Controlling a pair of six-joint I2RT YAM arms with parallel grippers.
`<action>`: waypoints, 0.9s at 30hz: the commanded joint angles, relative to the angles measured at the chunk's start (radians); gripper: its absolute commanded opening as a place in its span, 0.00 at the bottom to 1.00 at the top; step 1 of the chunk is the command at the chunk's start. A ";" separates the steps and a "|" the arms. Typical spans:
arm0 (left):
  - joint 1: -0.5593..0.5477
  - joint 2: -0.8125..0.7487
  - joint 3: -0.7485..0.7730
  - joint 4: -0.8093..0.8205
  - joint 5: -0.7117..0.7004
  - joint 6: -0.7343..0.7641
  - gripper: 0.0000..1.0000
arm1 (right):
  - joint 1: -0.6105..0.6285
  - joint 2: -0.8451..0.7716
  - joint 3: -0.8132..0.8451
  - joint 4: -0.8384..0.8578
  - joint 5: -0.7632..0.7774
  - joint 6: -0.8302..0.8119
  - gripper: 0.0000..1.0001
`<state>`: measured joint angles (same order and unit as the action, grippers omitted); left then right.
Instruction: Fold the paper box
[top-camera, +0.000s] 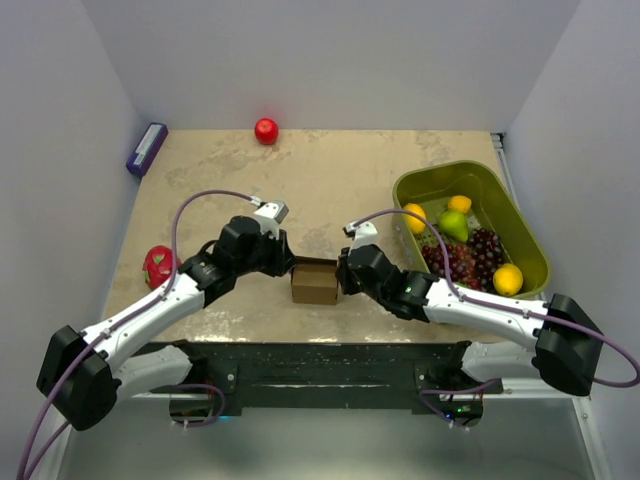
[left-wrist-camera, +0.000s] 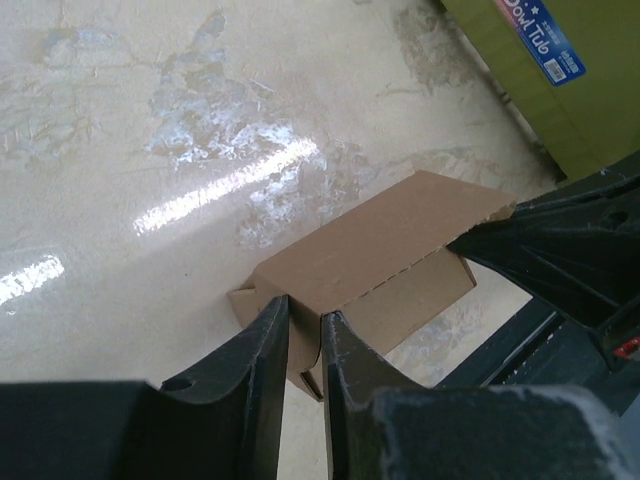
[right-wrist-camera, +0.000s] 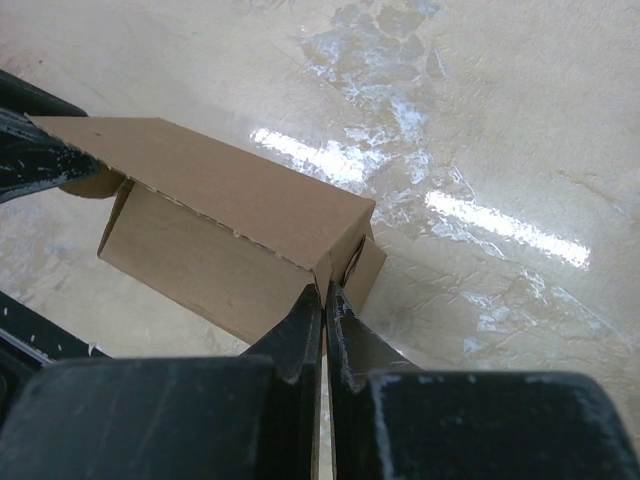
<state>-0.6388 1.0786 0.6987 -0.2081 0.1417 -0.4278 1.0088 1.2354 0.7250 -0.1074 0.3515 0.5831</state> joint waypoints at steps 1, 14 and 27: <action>-0.024 0.023 -0.007 0.113 0.027 0.003 0.22 | 0.019 -0.022 -0.012 -0.040 0.023 0.015 0.00; -0.024 0.109 0.047 0.154 -0.030 0.086 0.49 | 0.024 -0.139 -0.105 0.011 0.142 0.055 0.00; -0.025 0.112 0.004 0.124 -0.025 0.009 0.64 | 0.024 -0.122 -0.108 0.020 0.135 0.058 0.00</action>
<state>-0.6582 1.1866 0.7067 -0.0856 0.1108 -0.3840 1.0267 1.1122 0.6281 -0.1070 0.4545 0.6220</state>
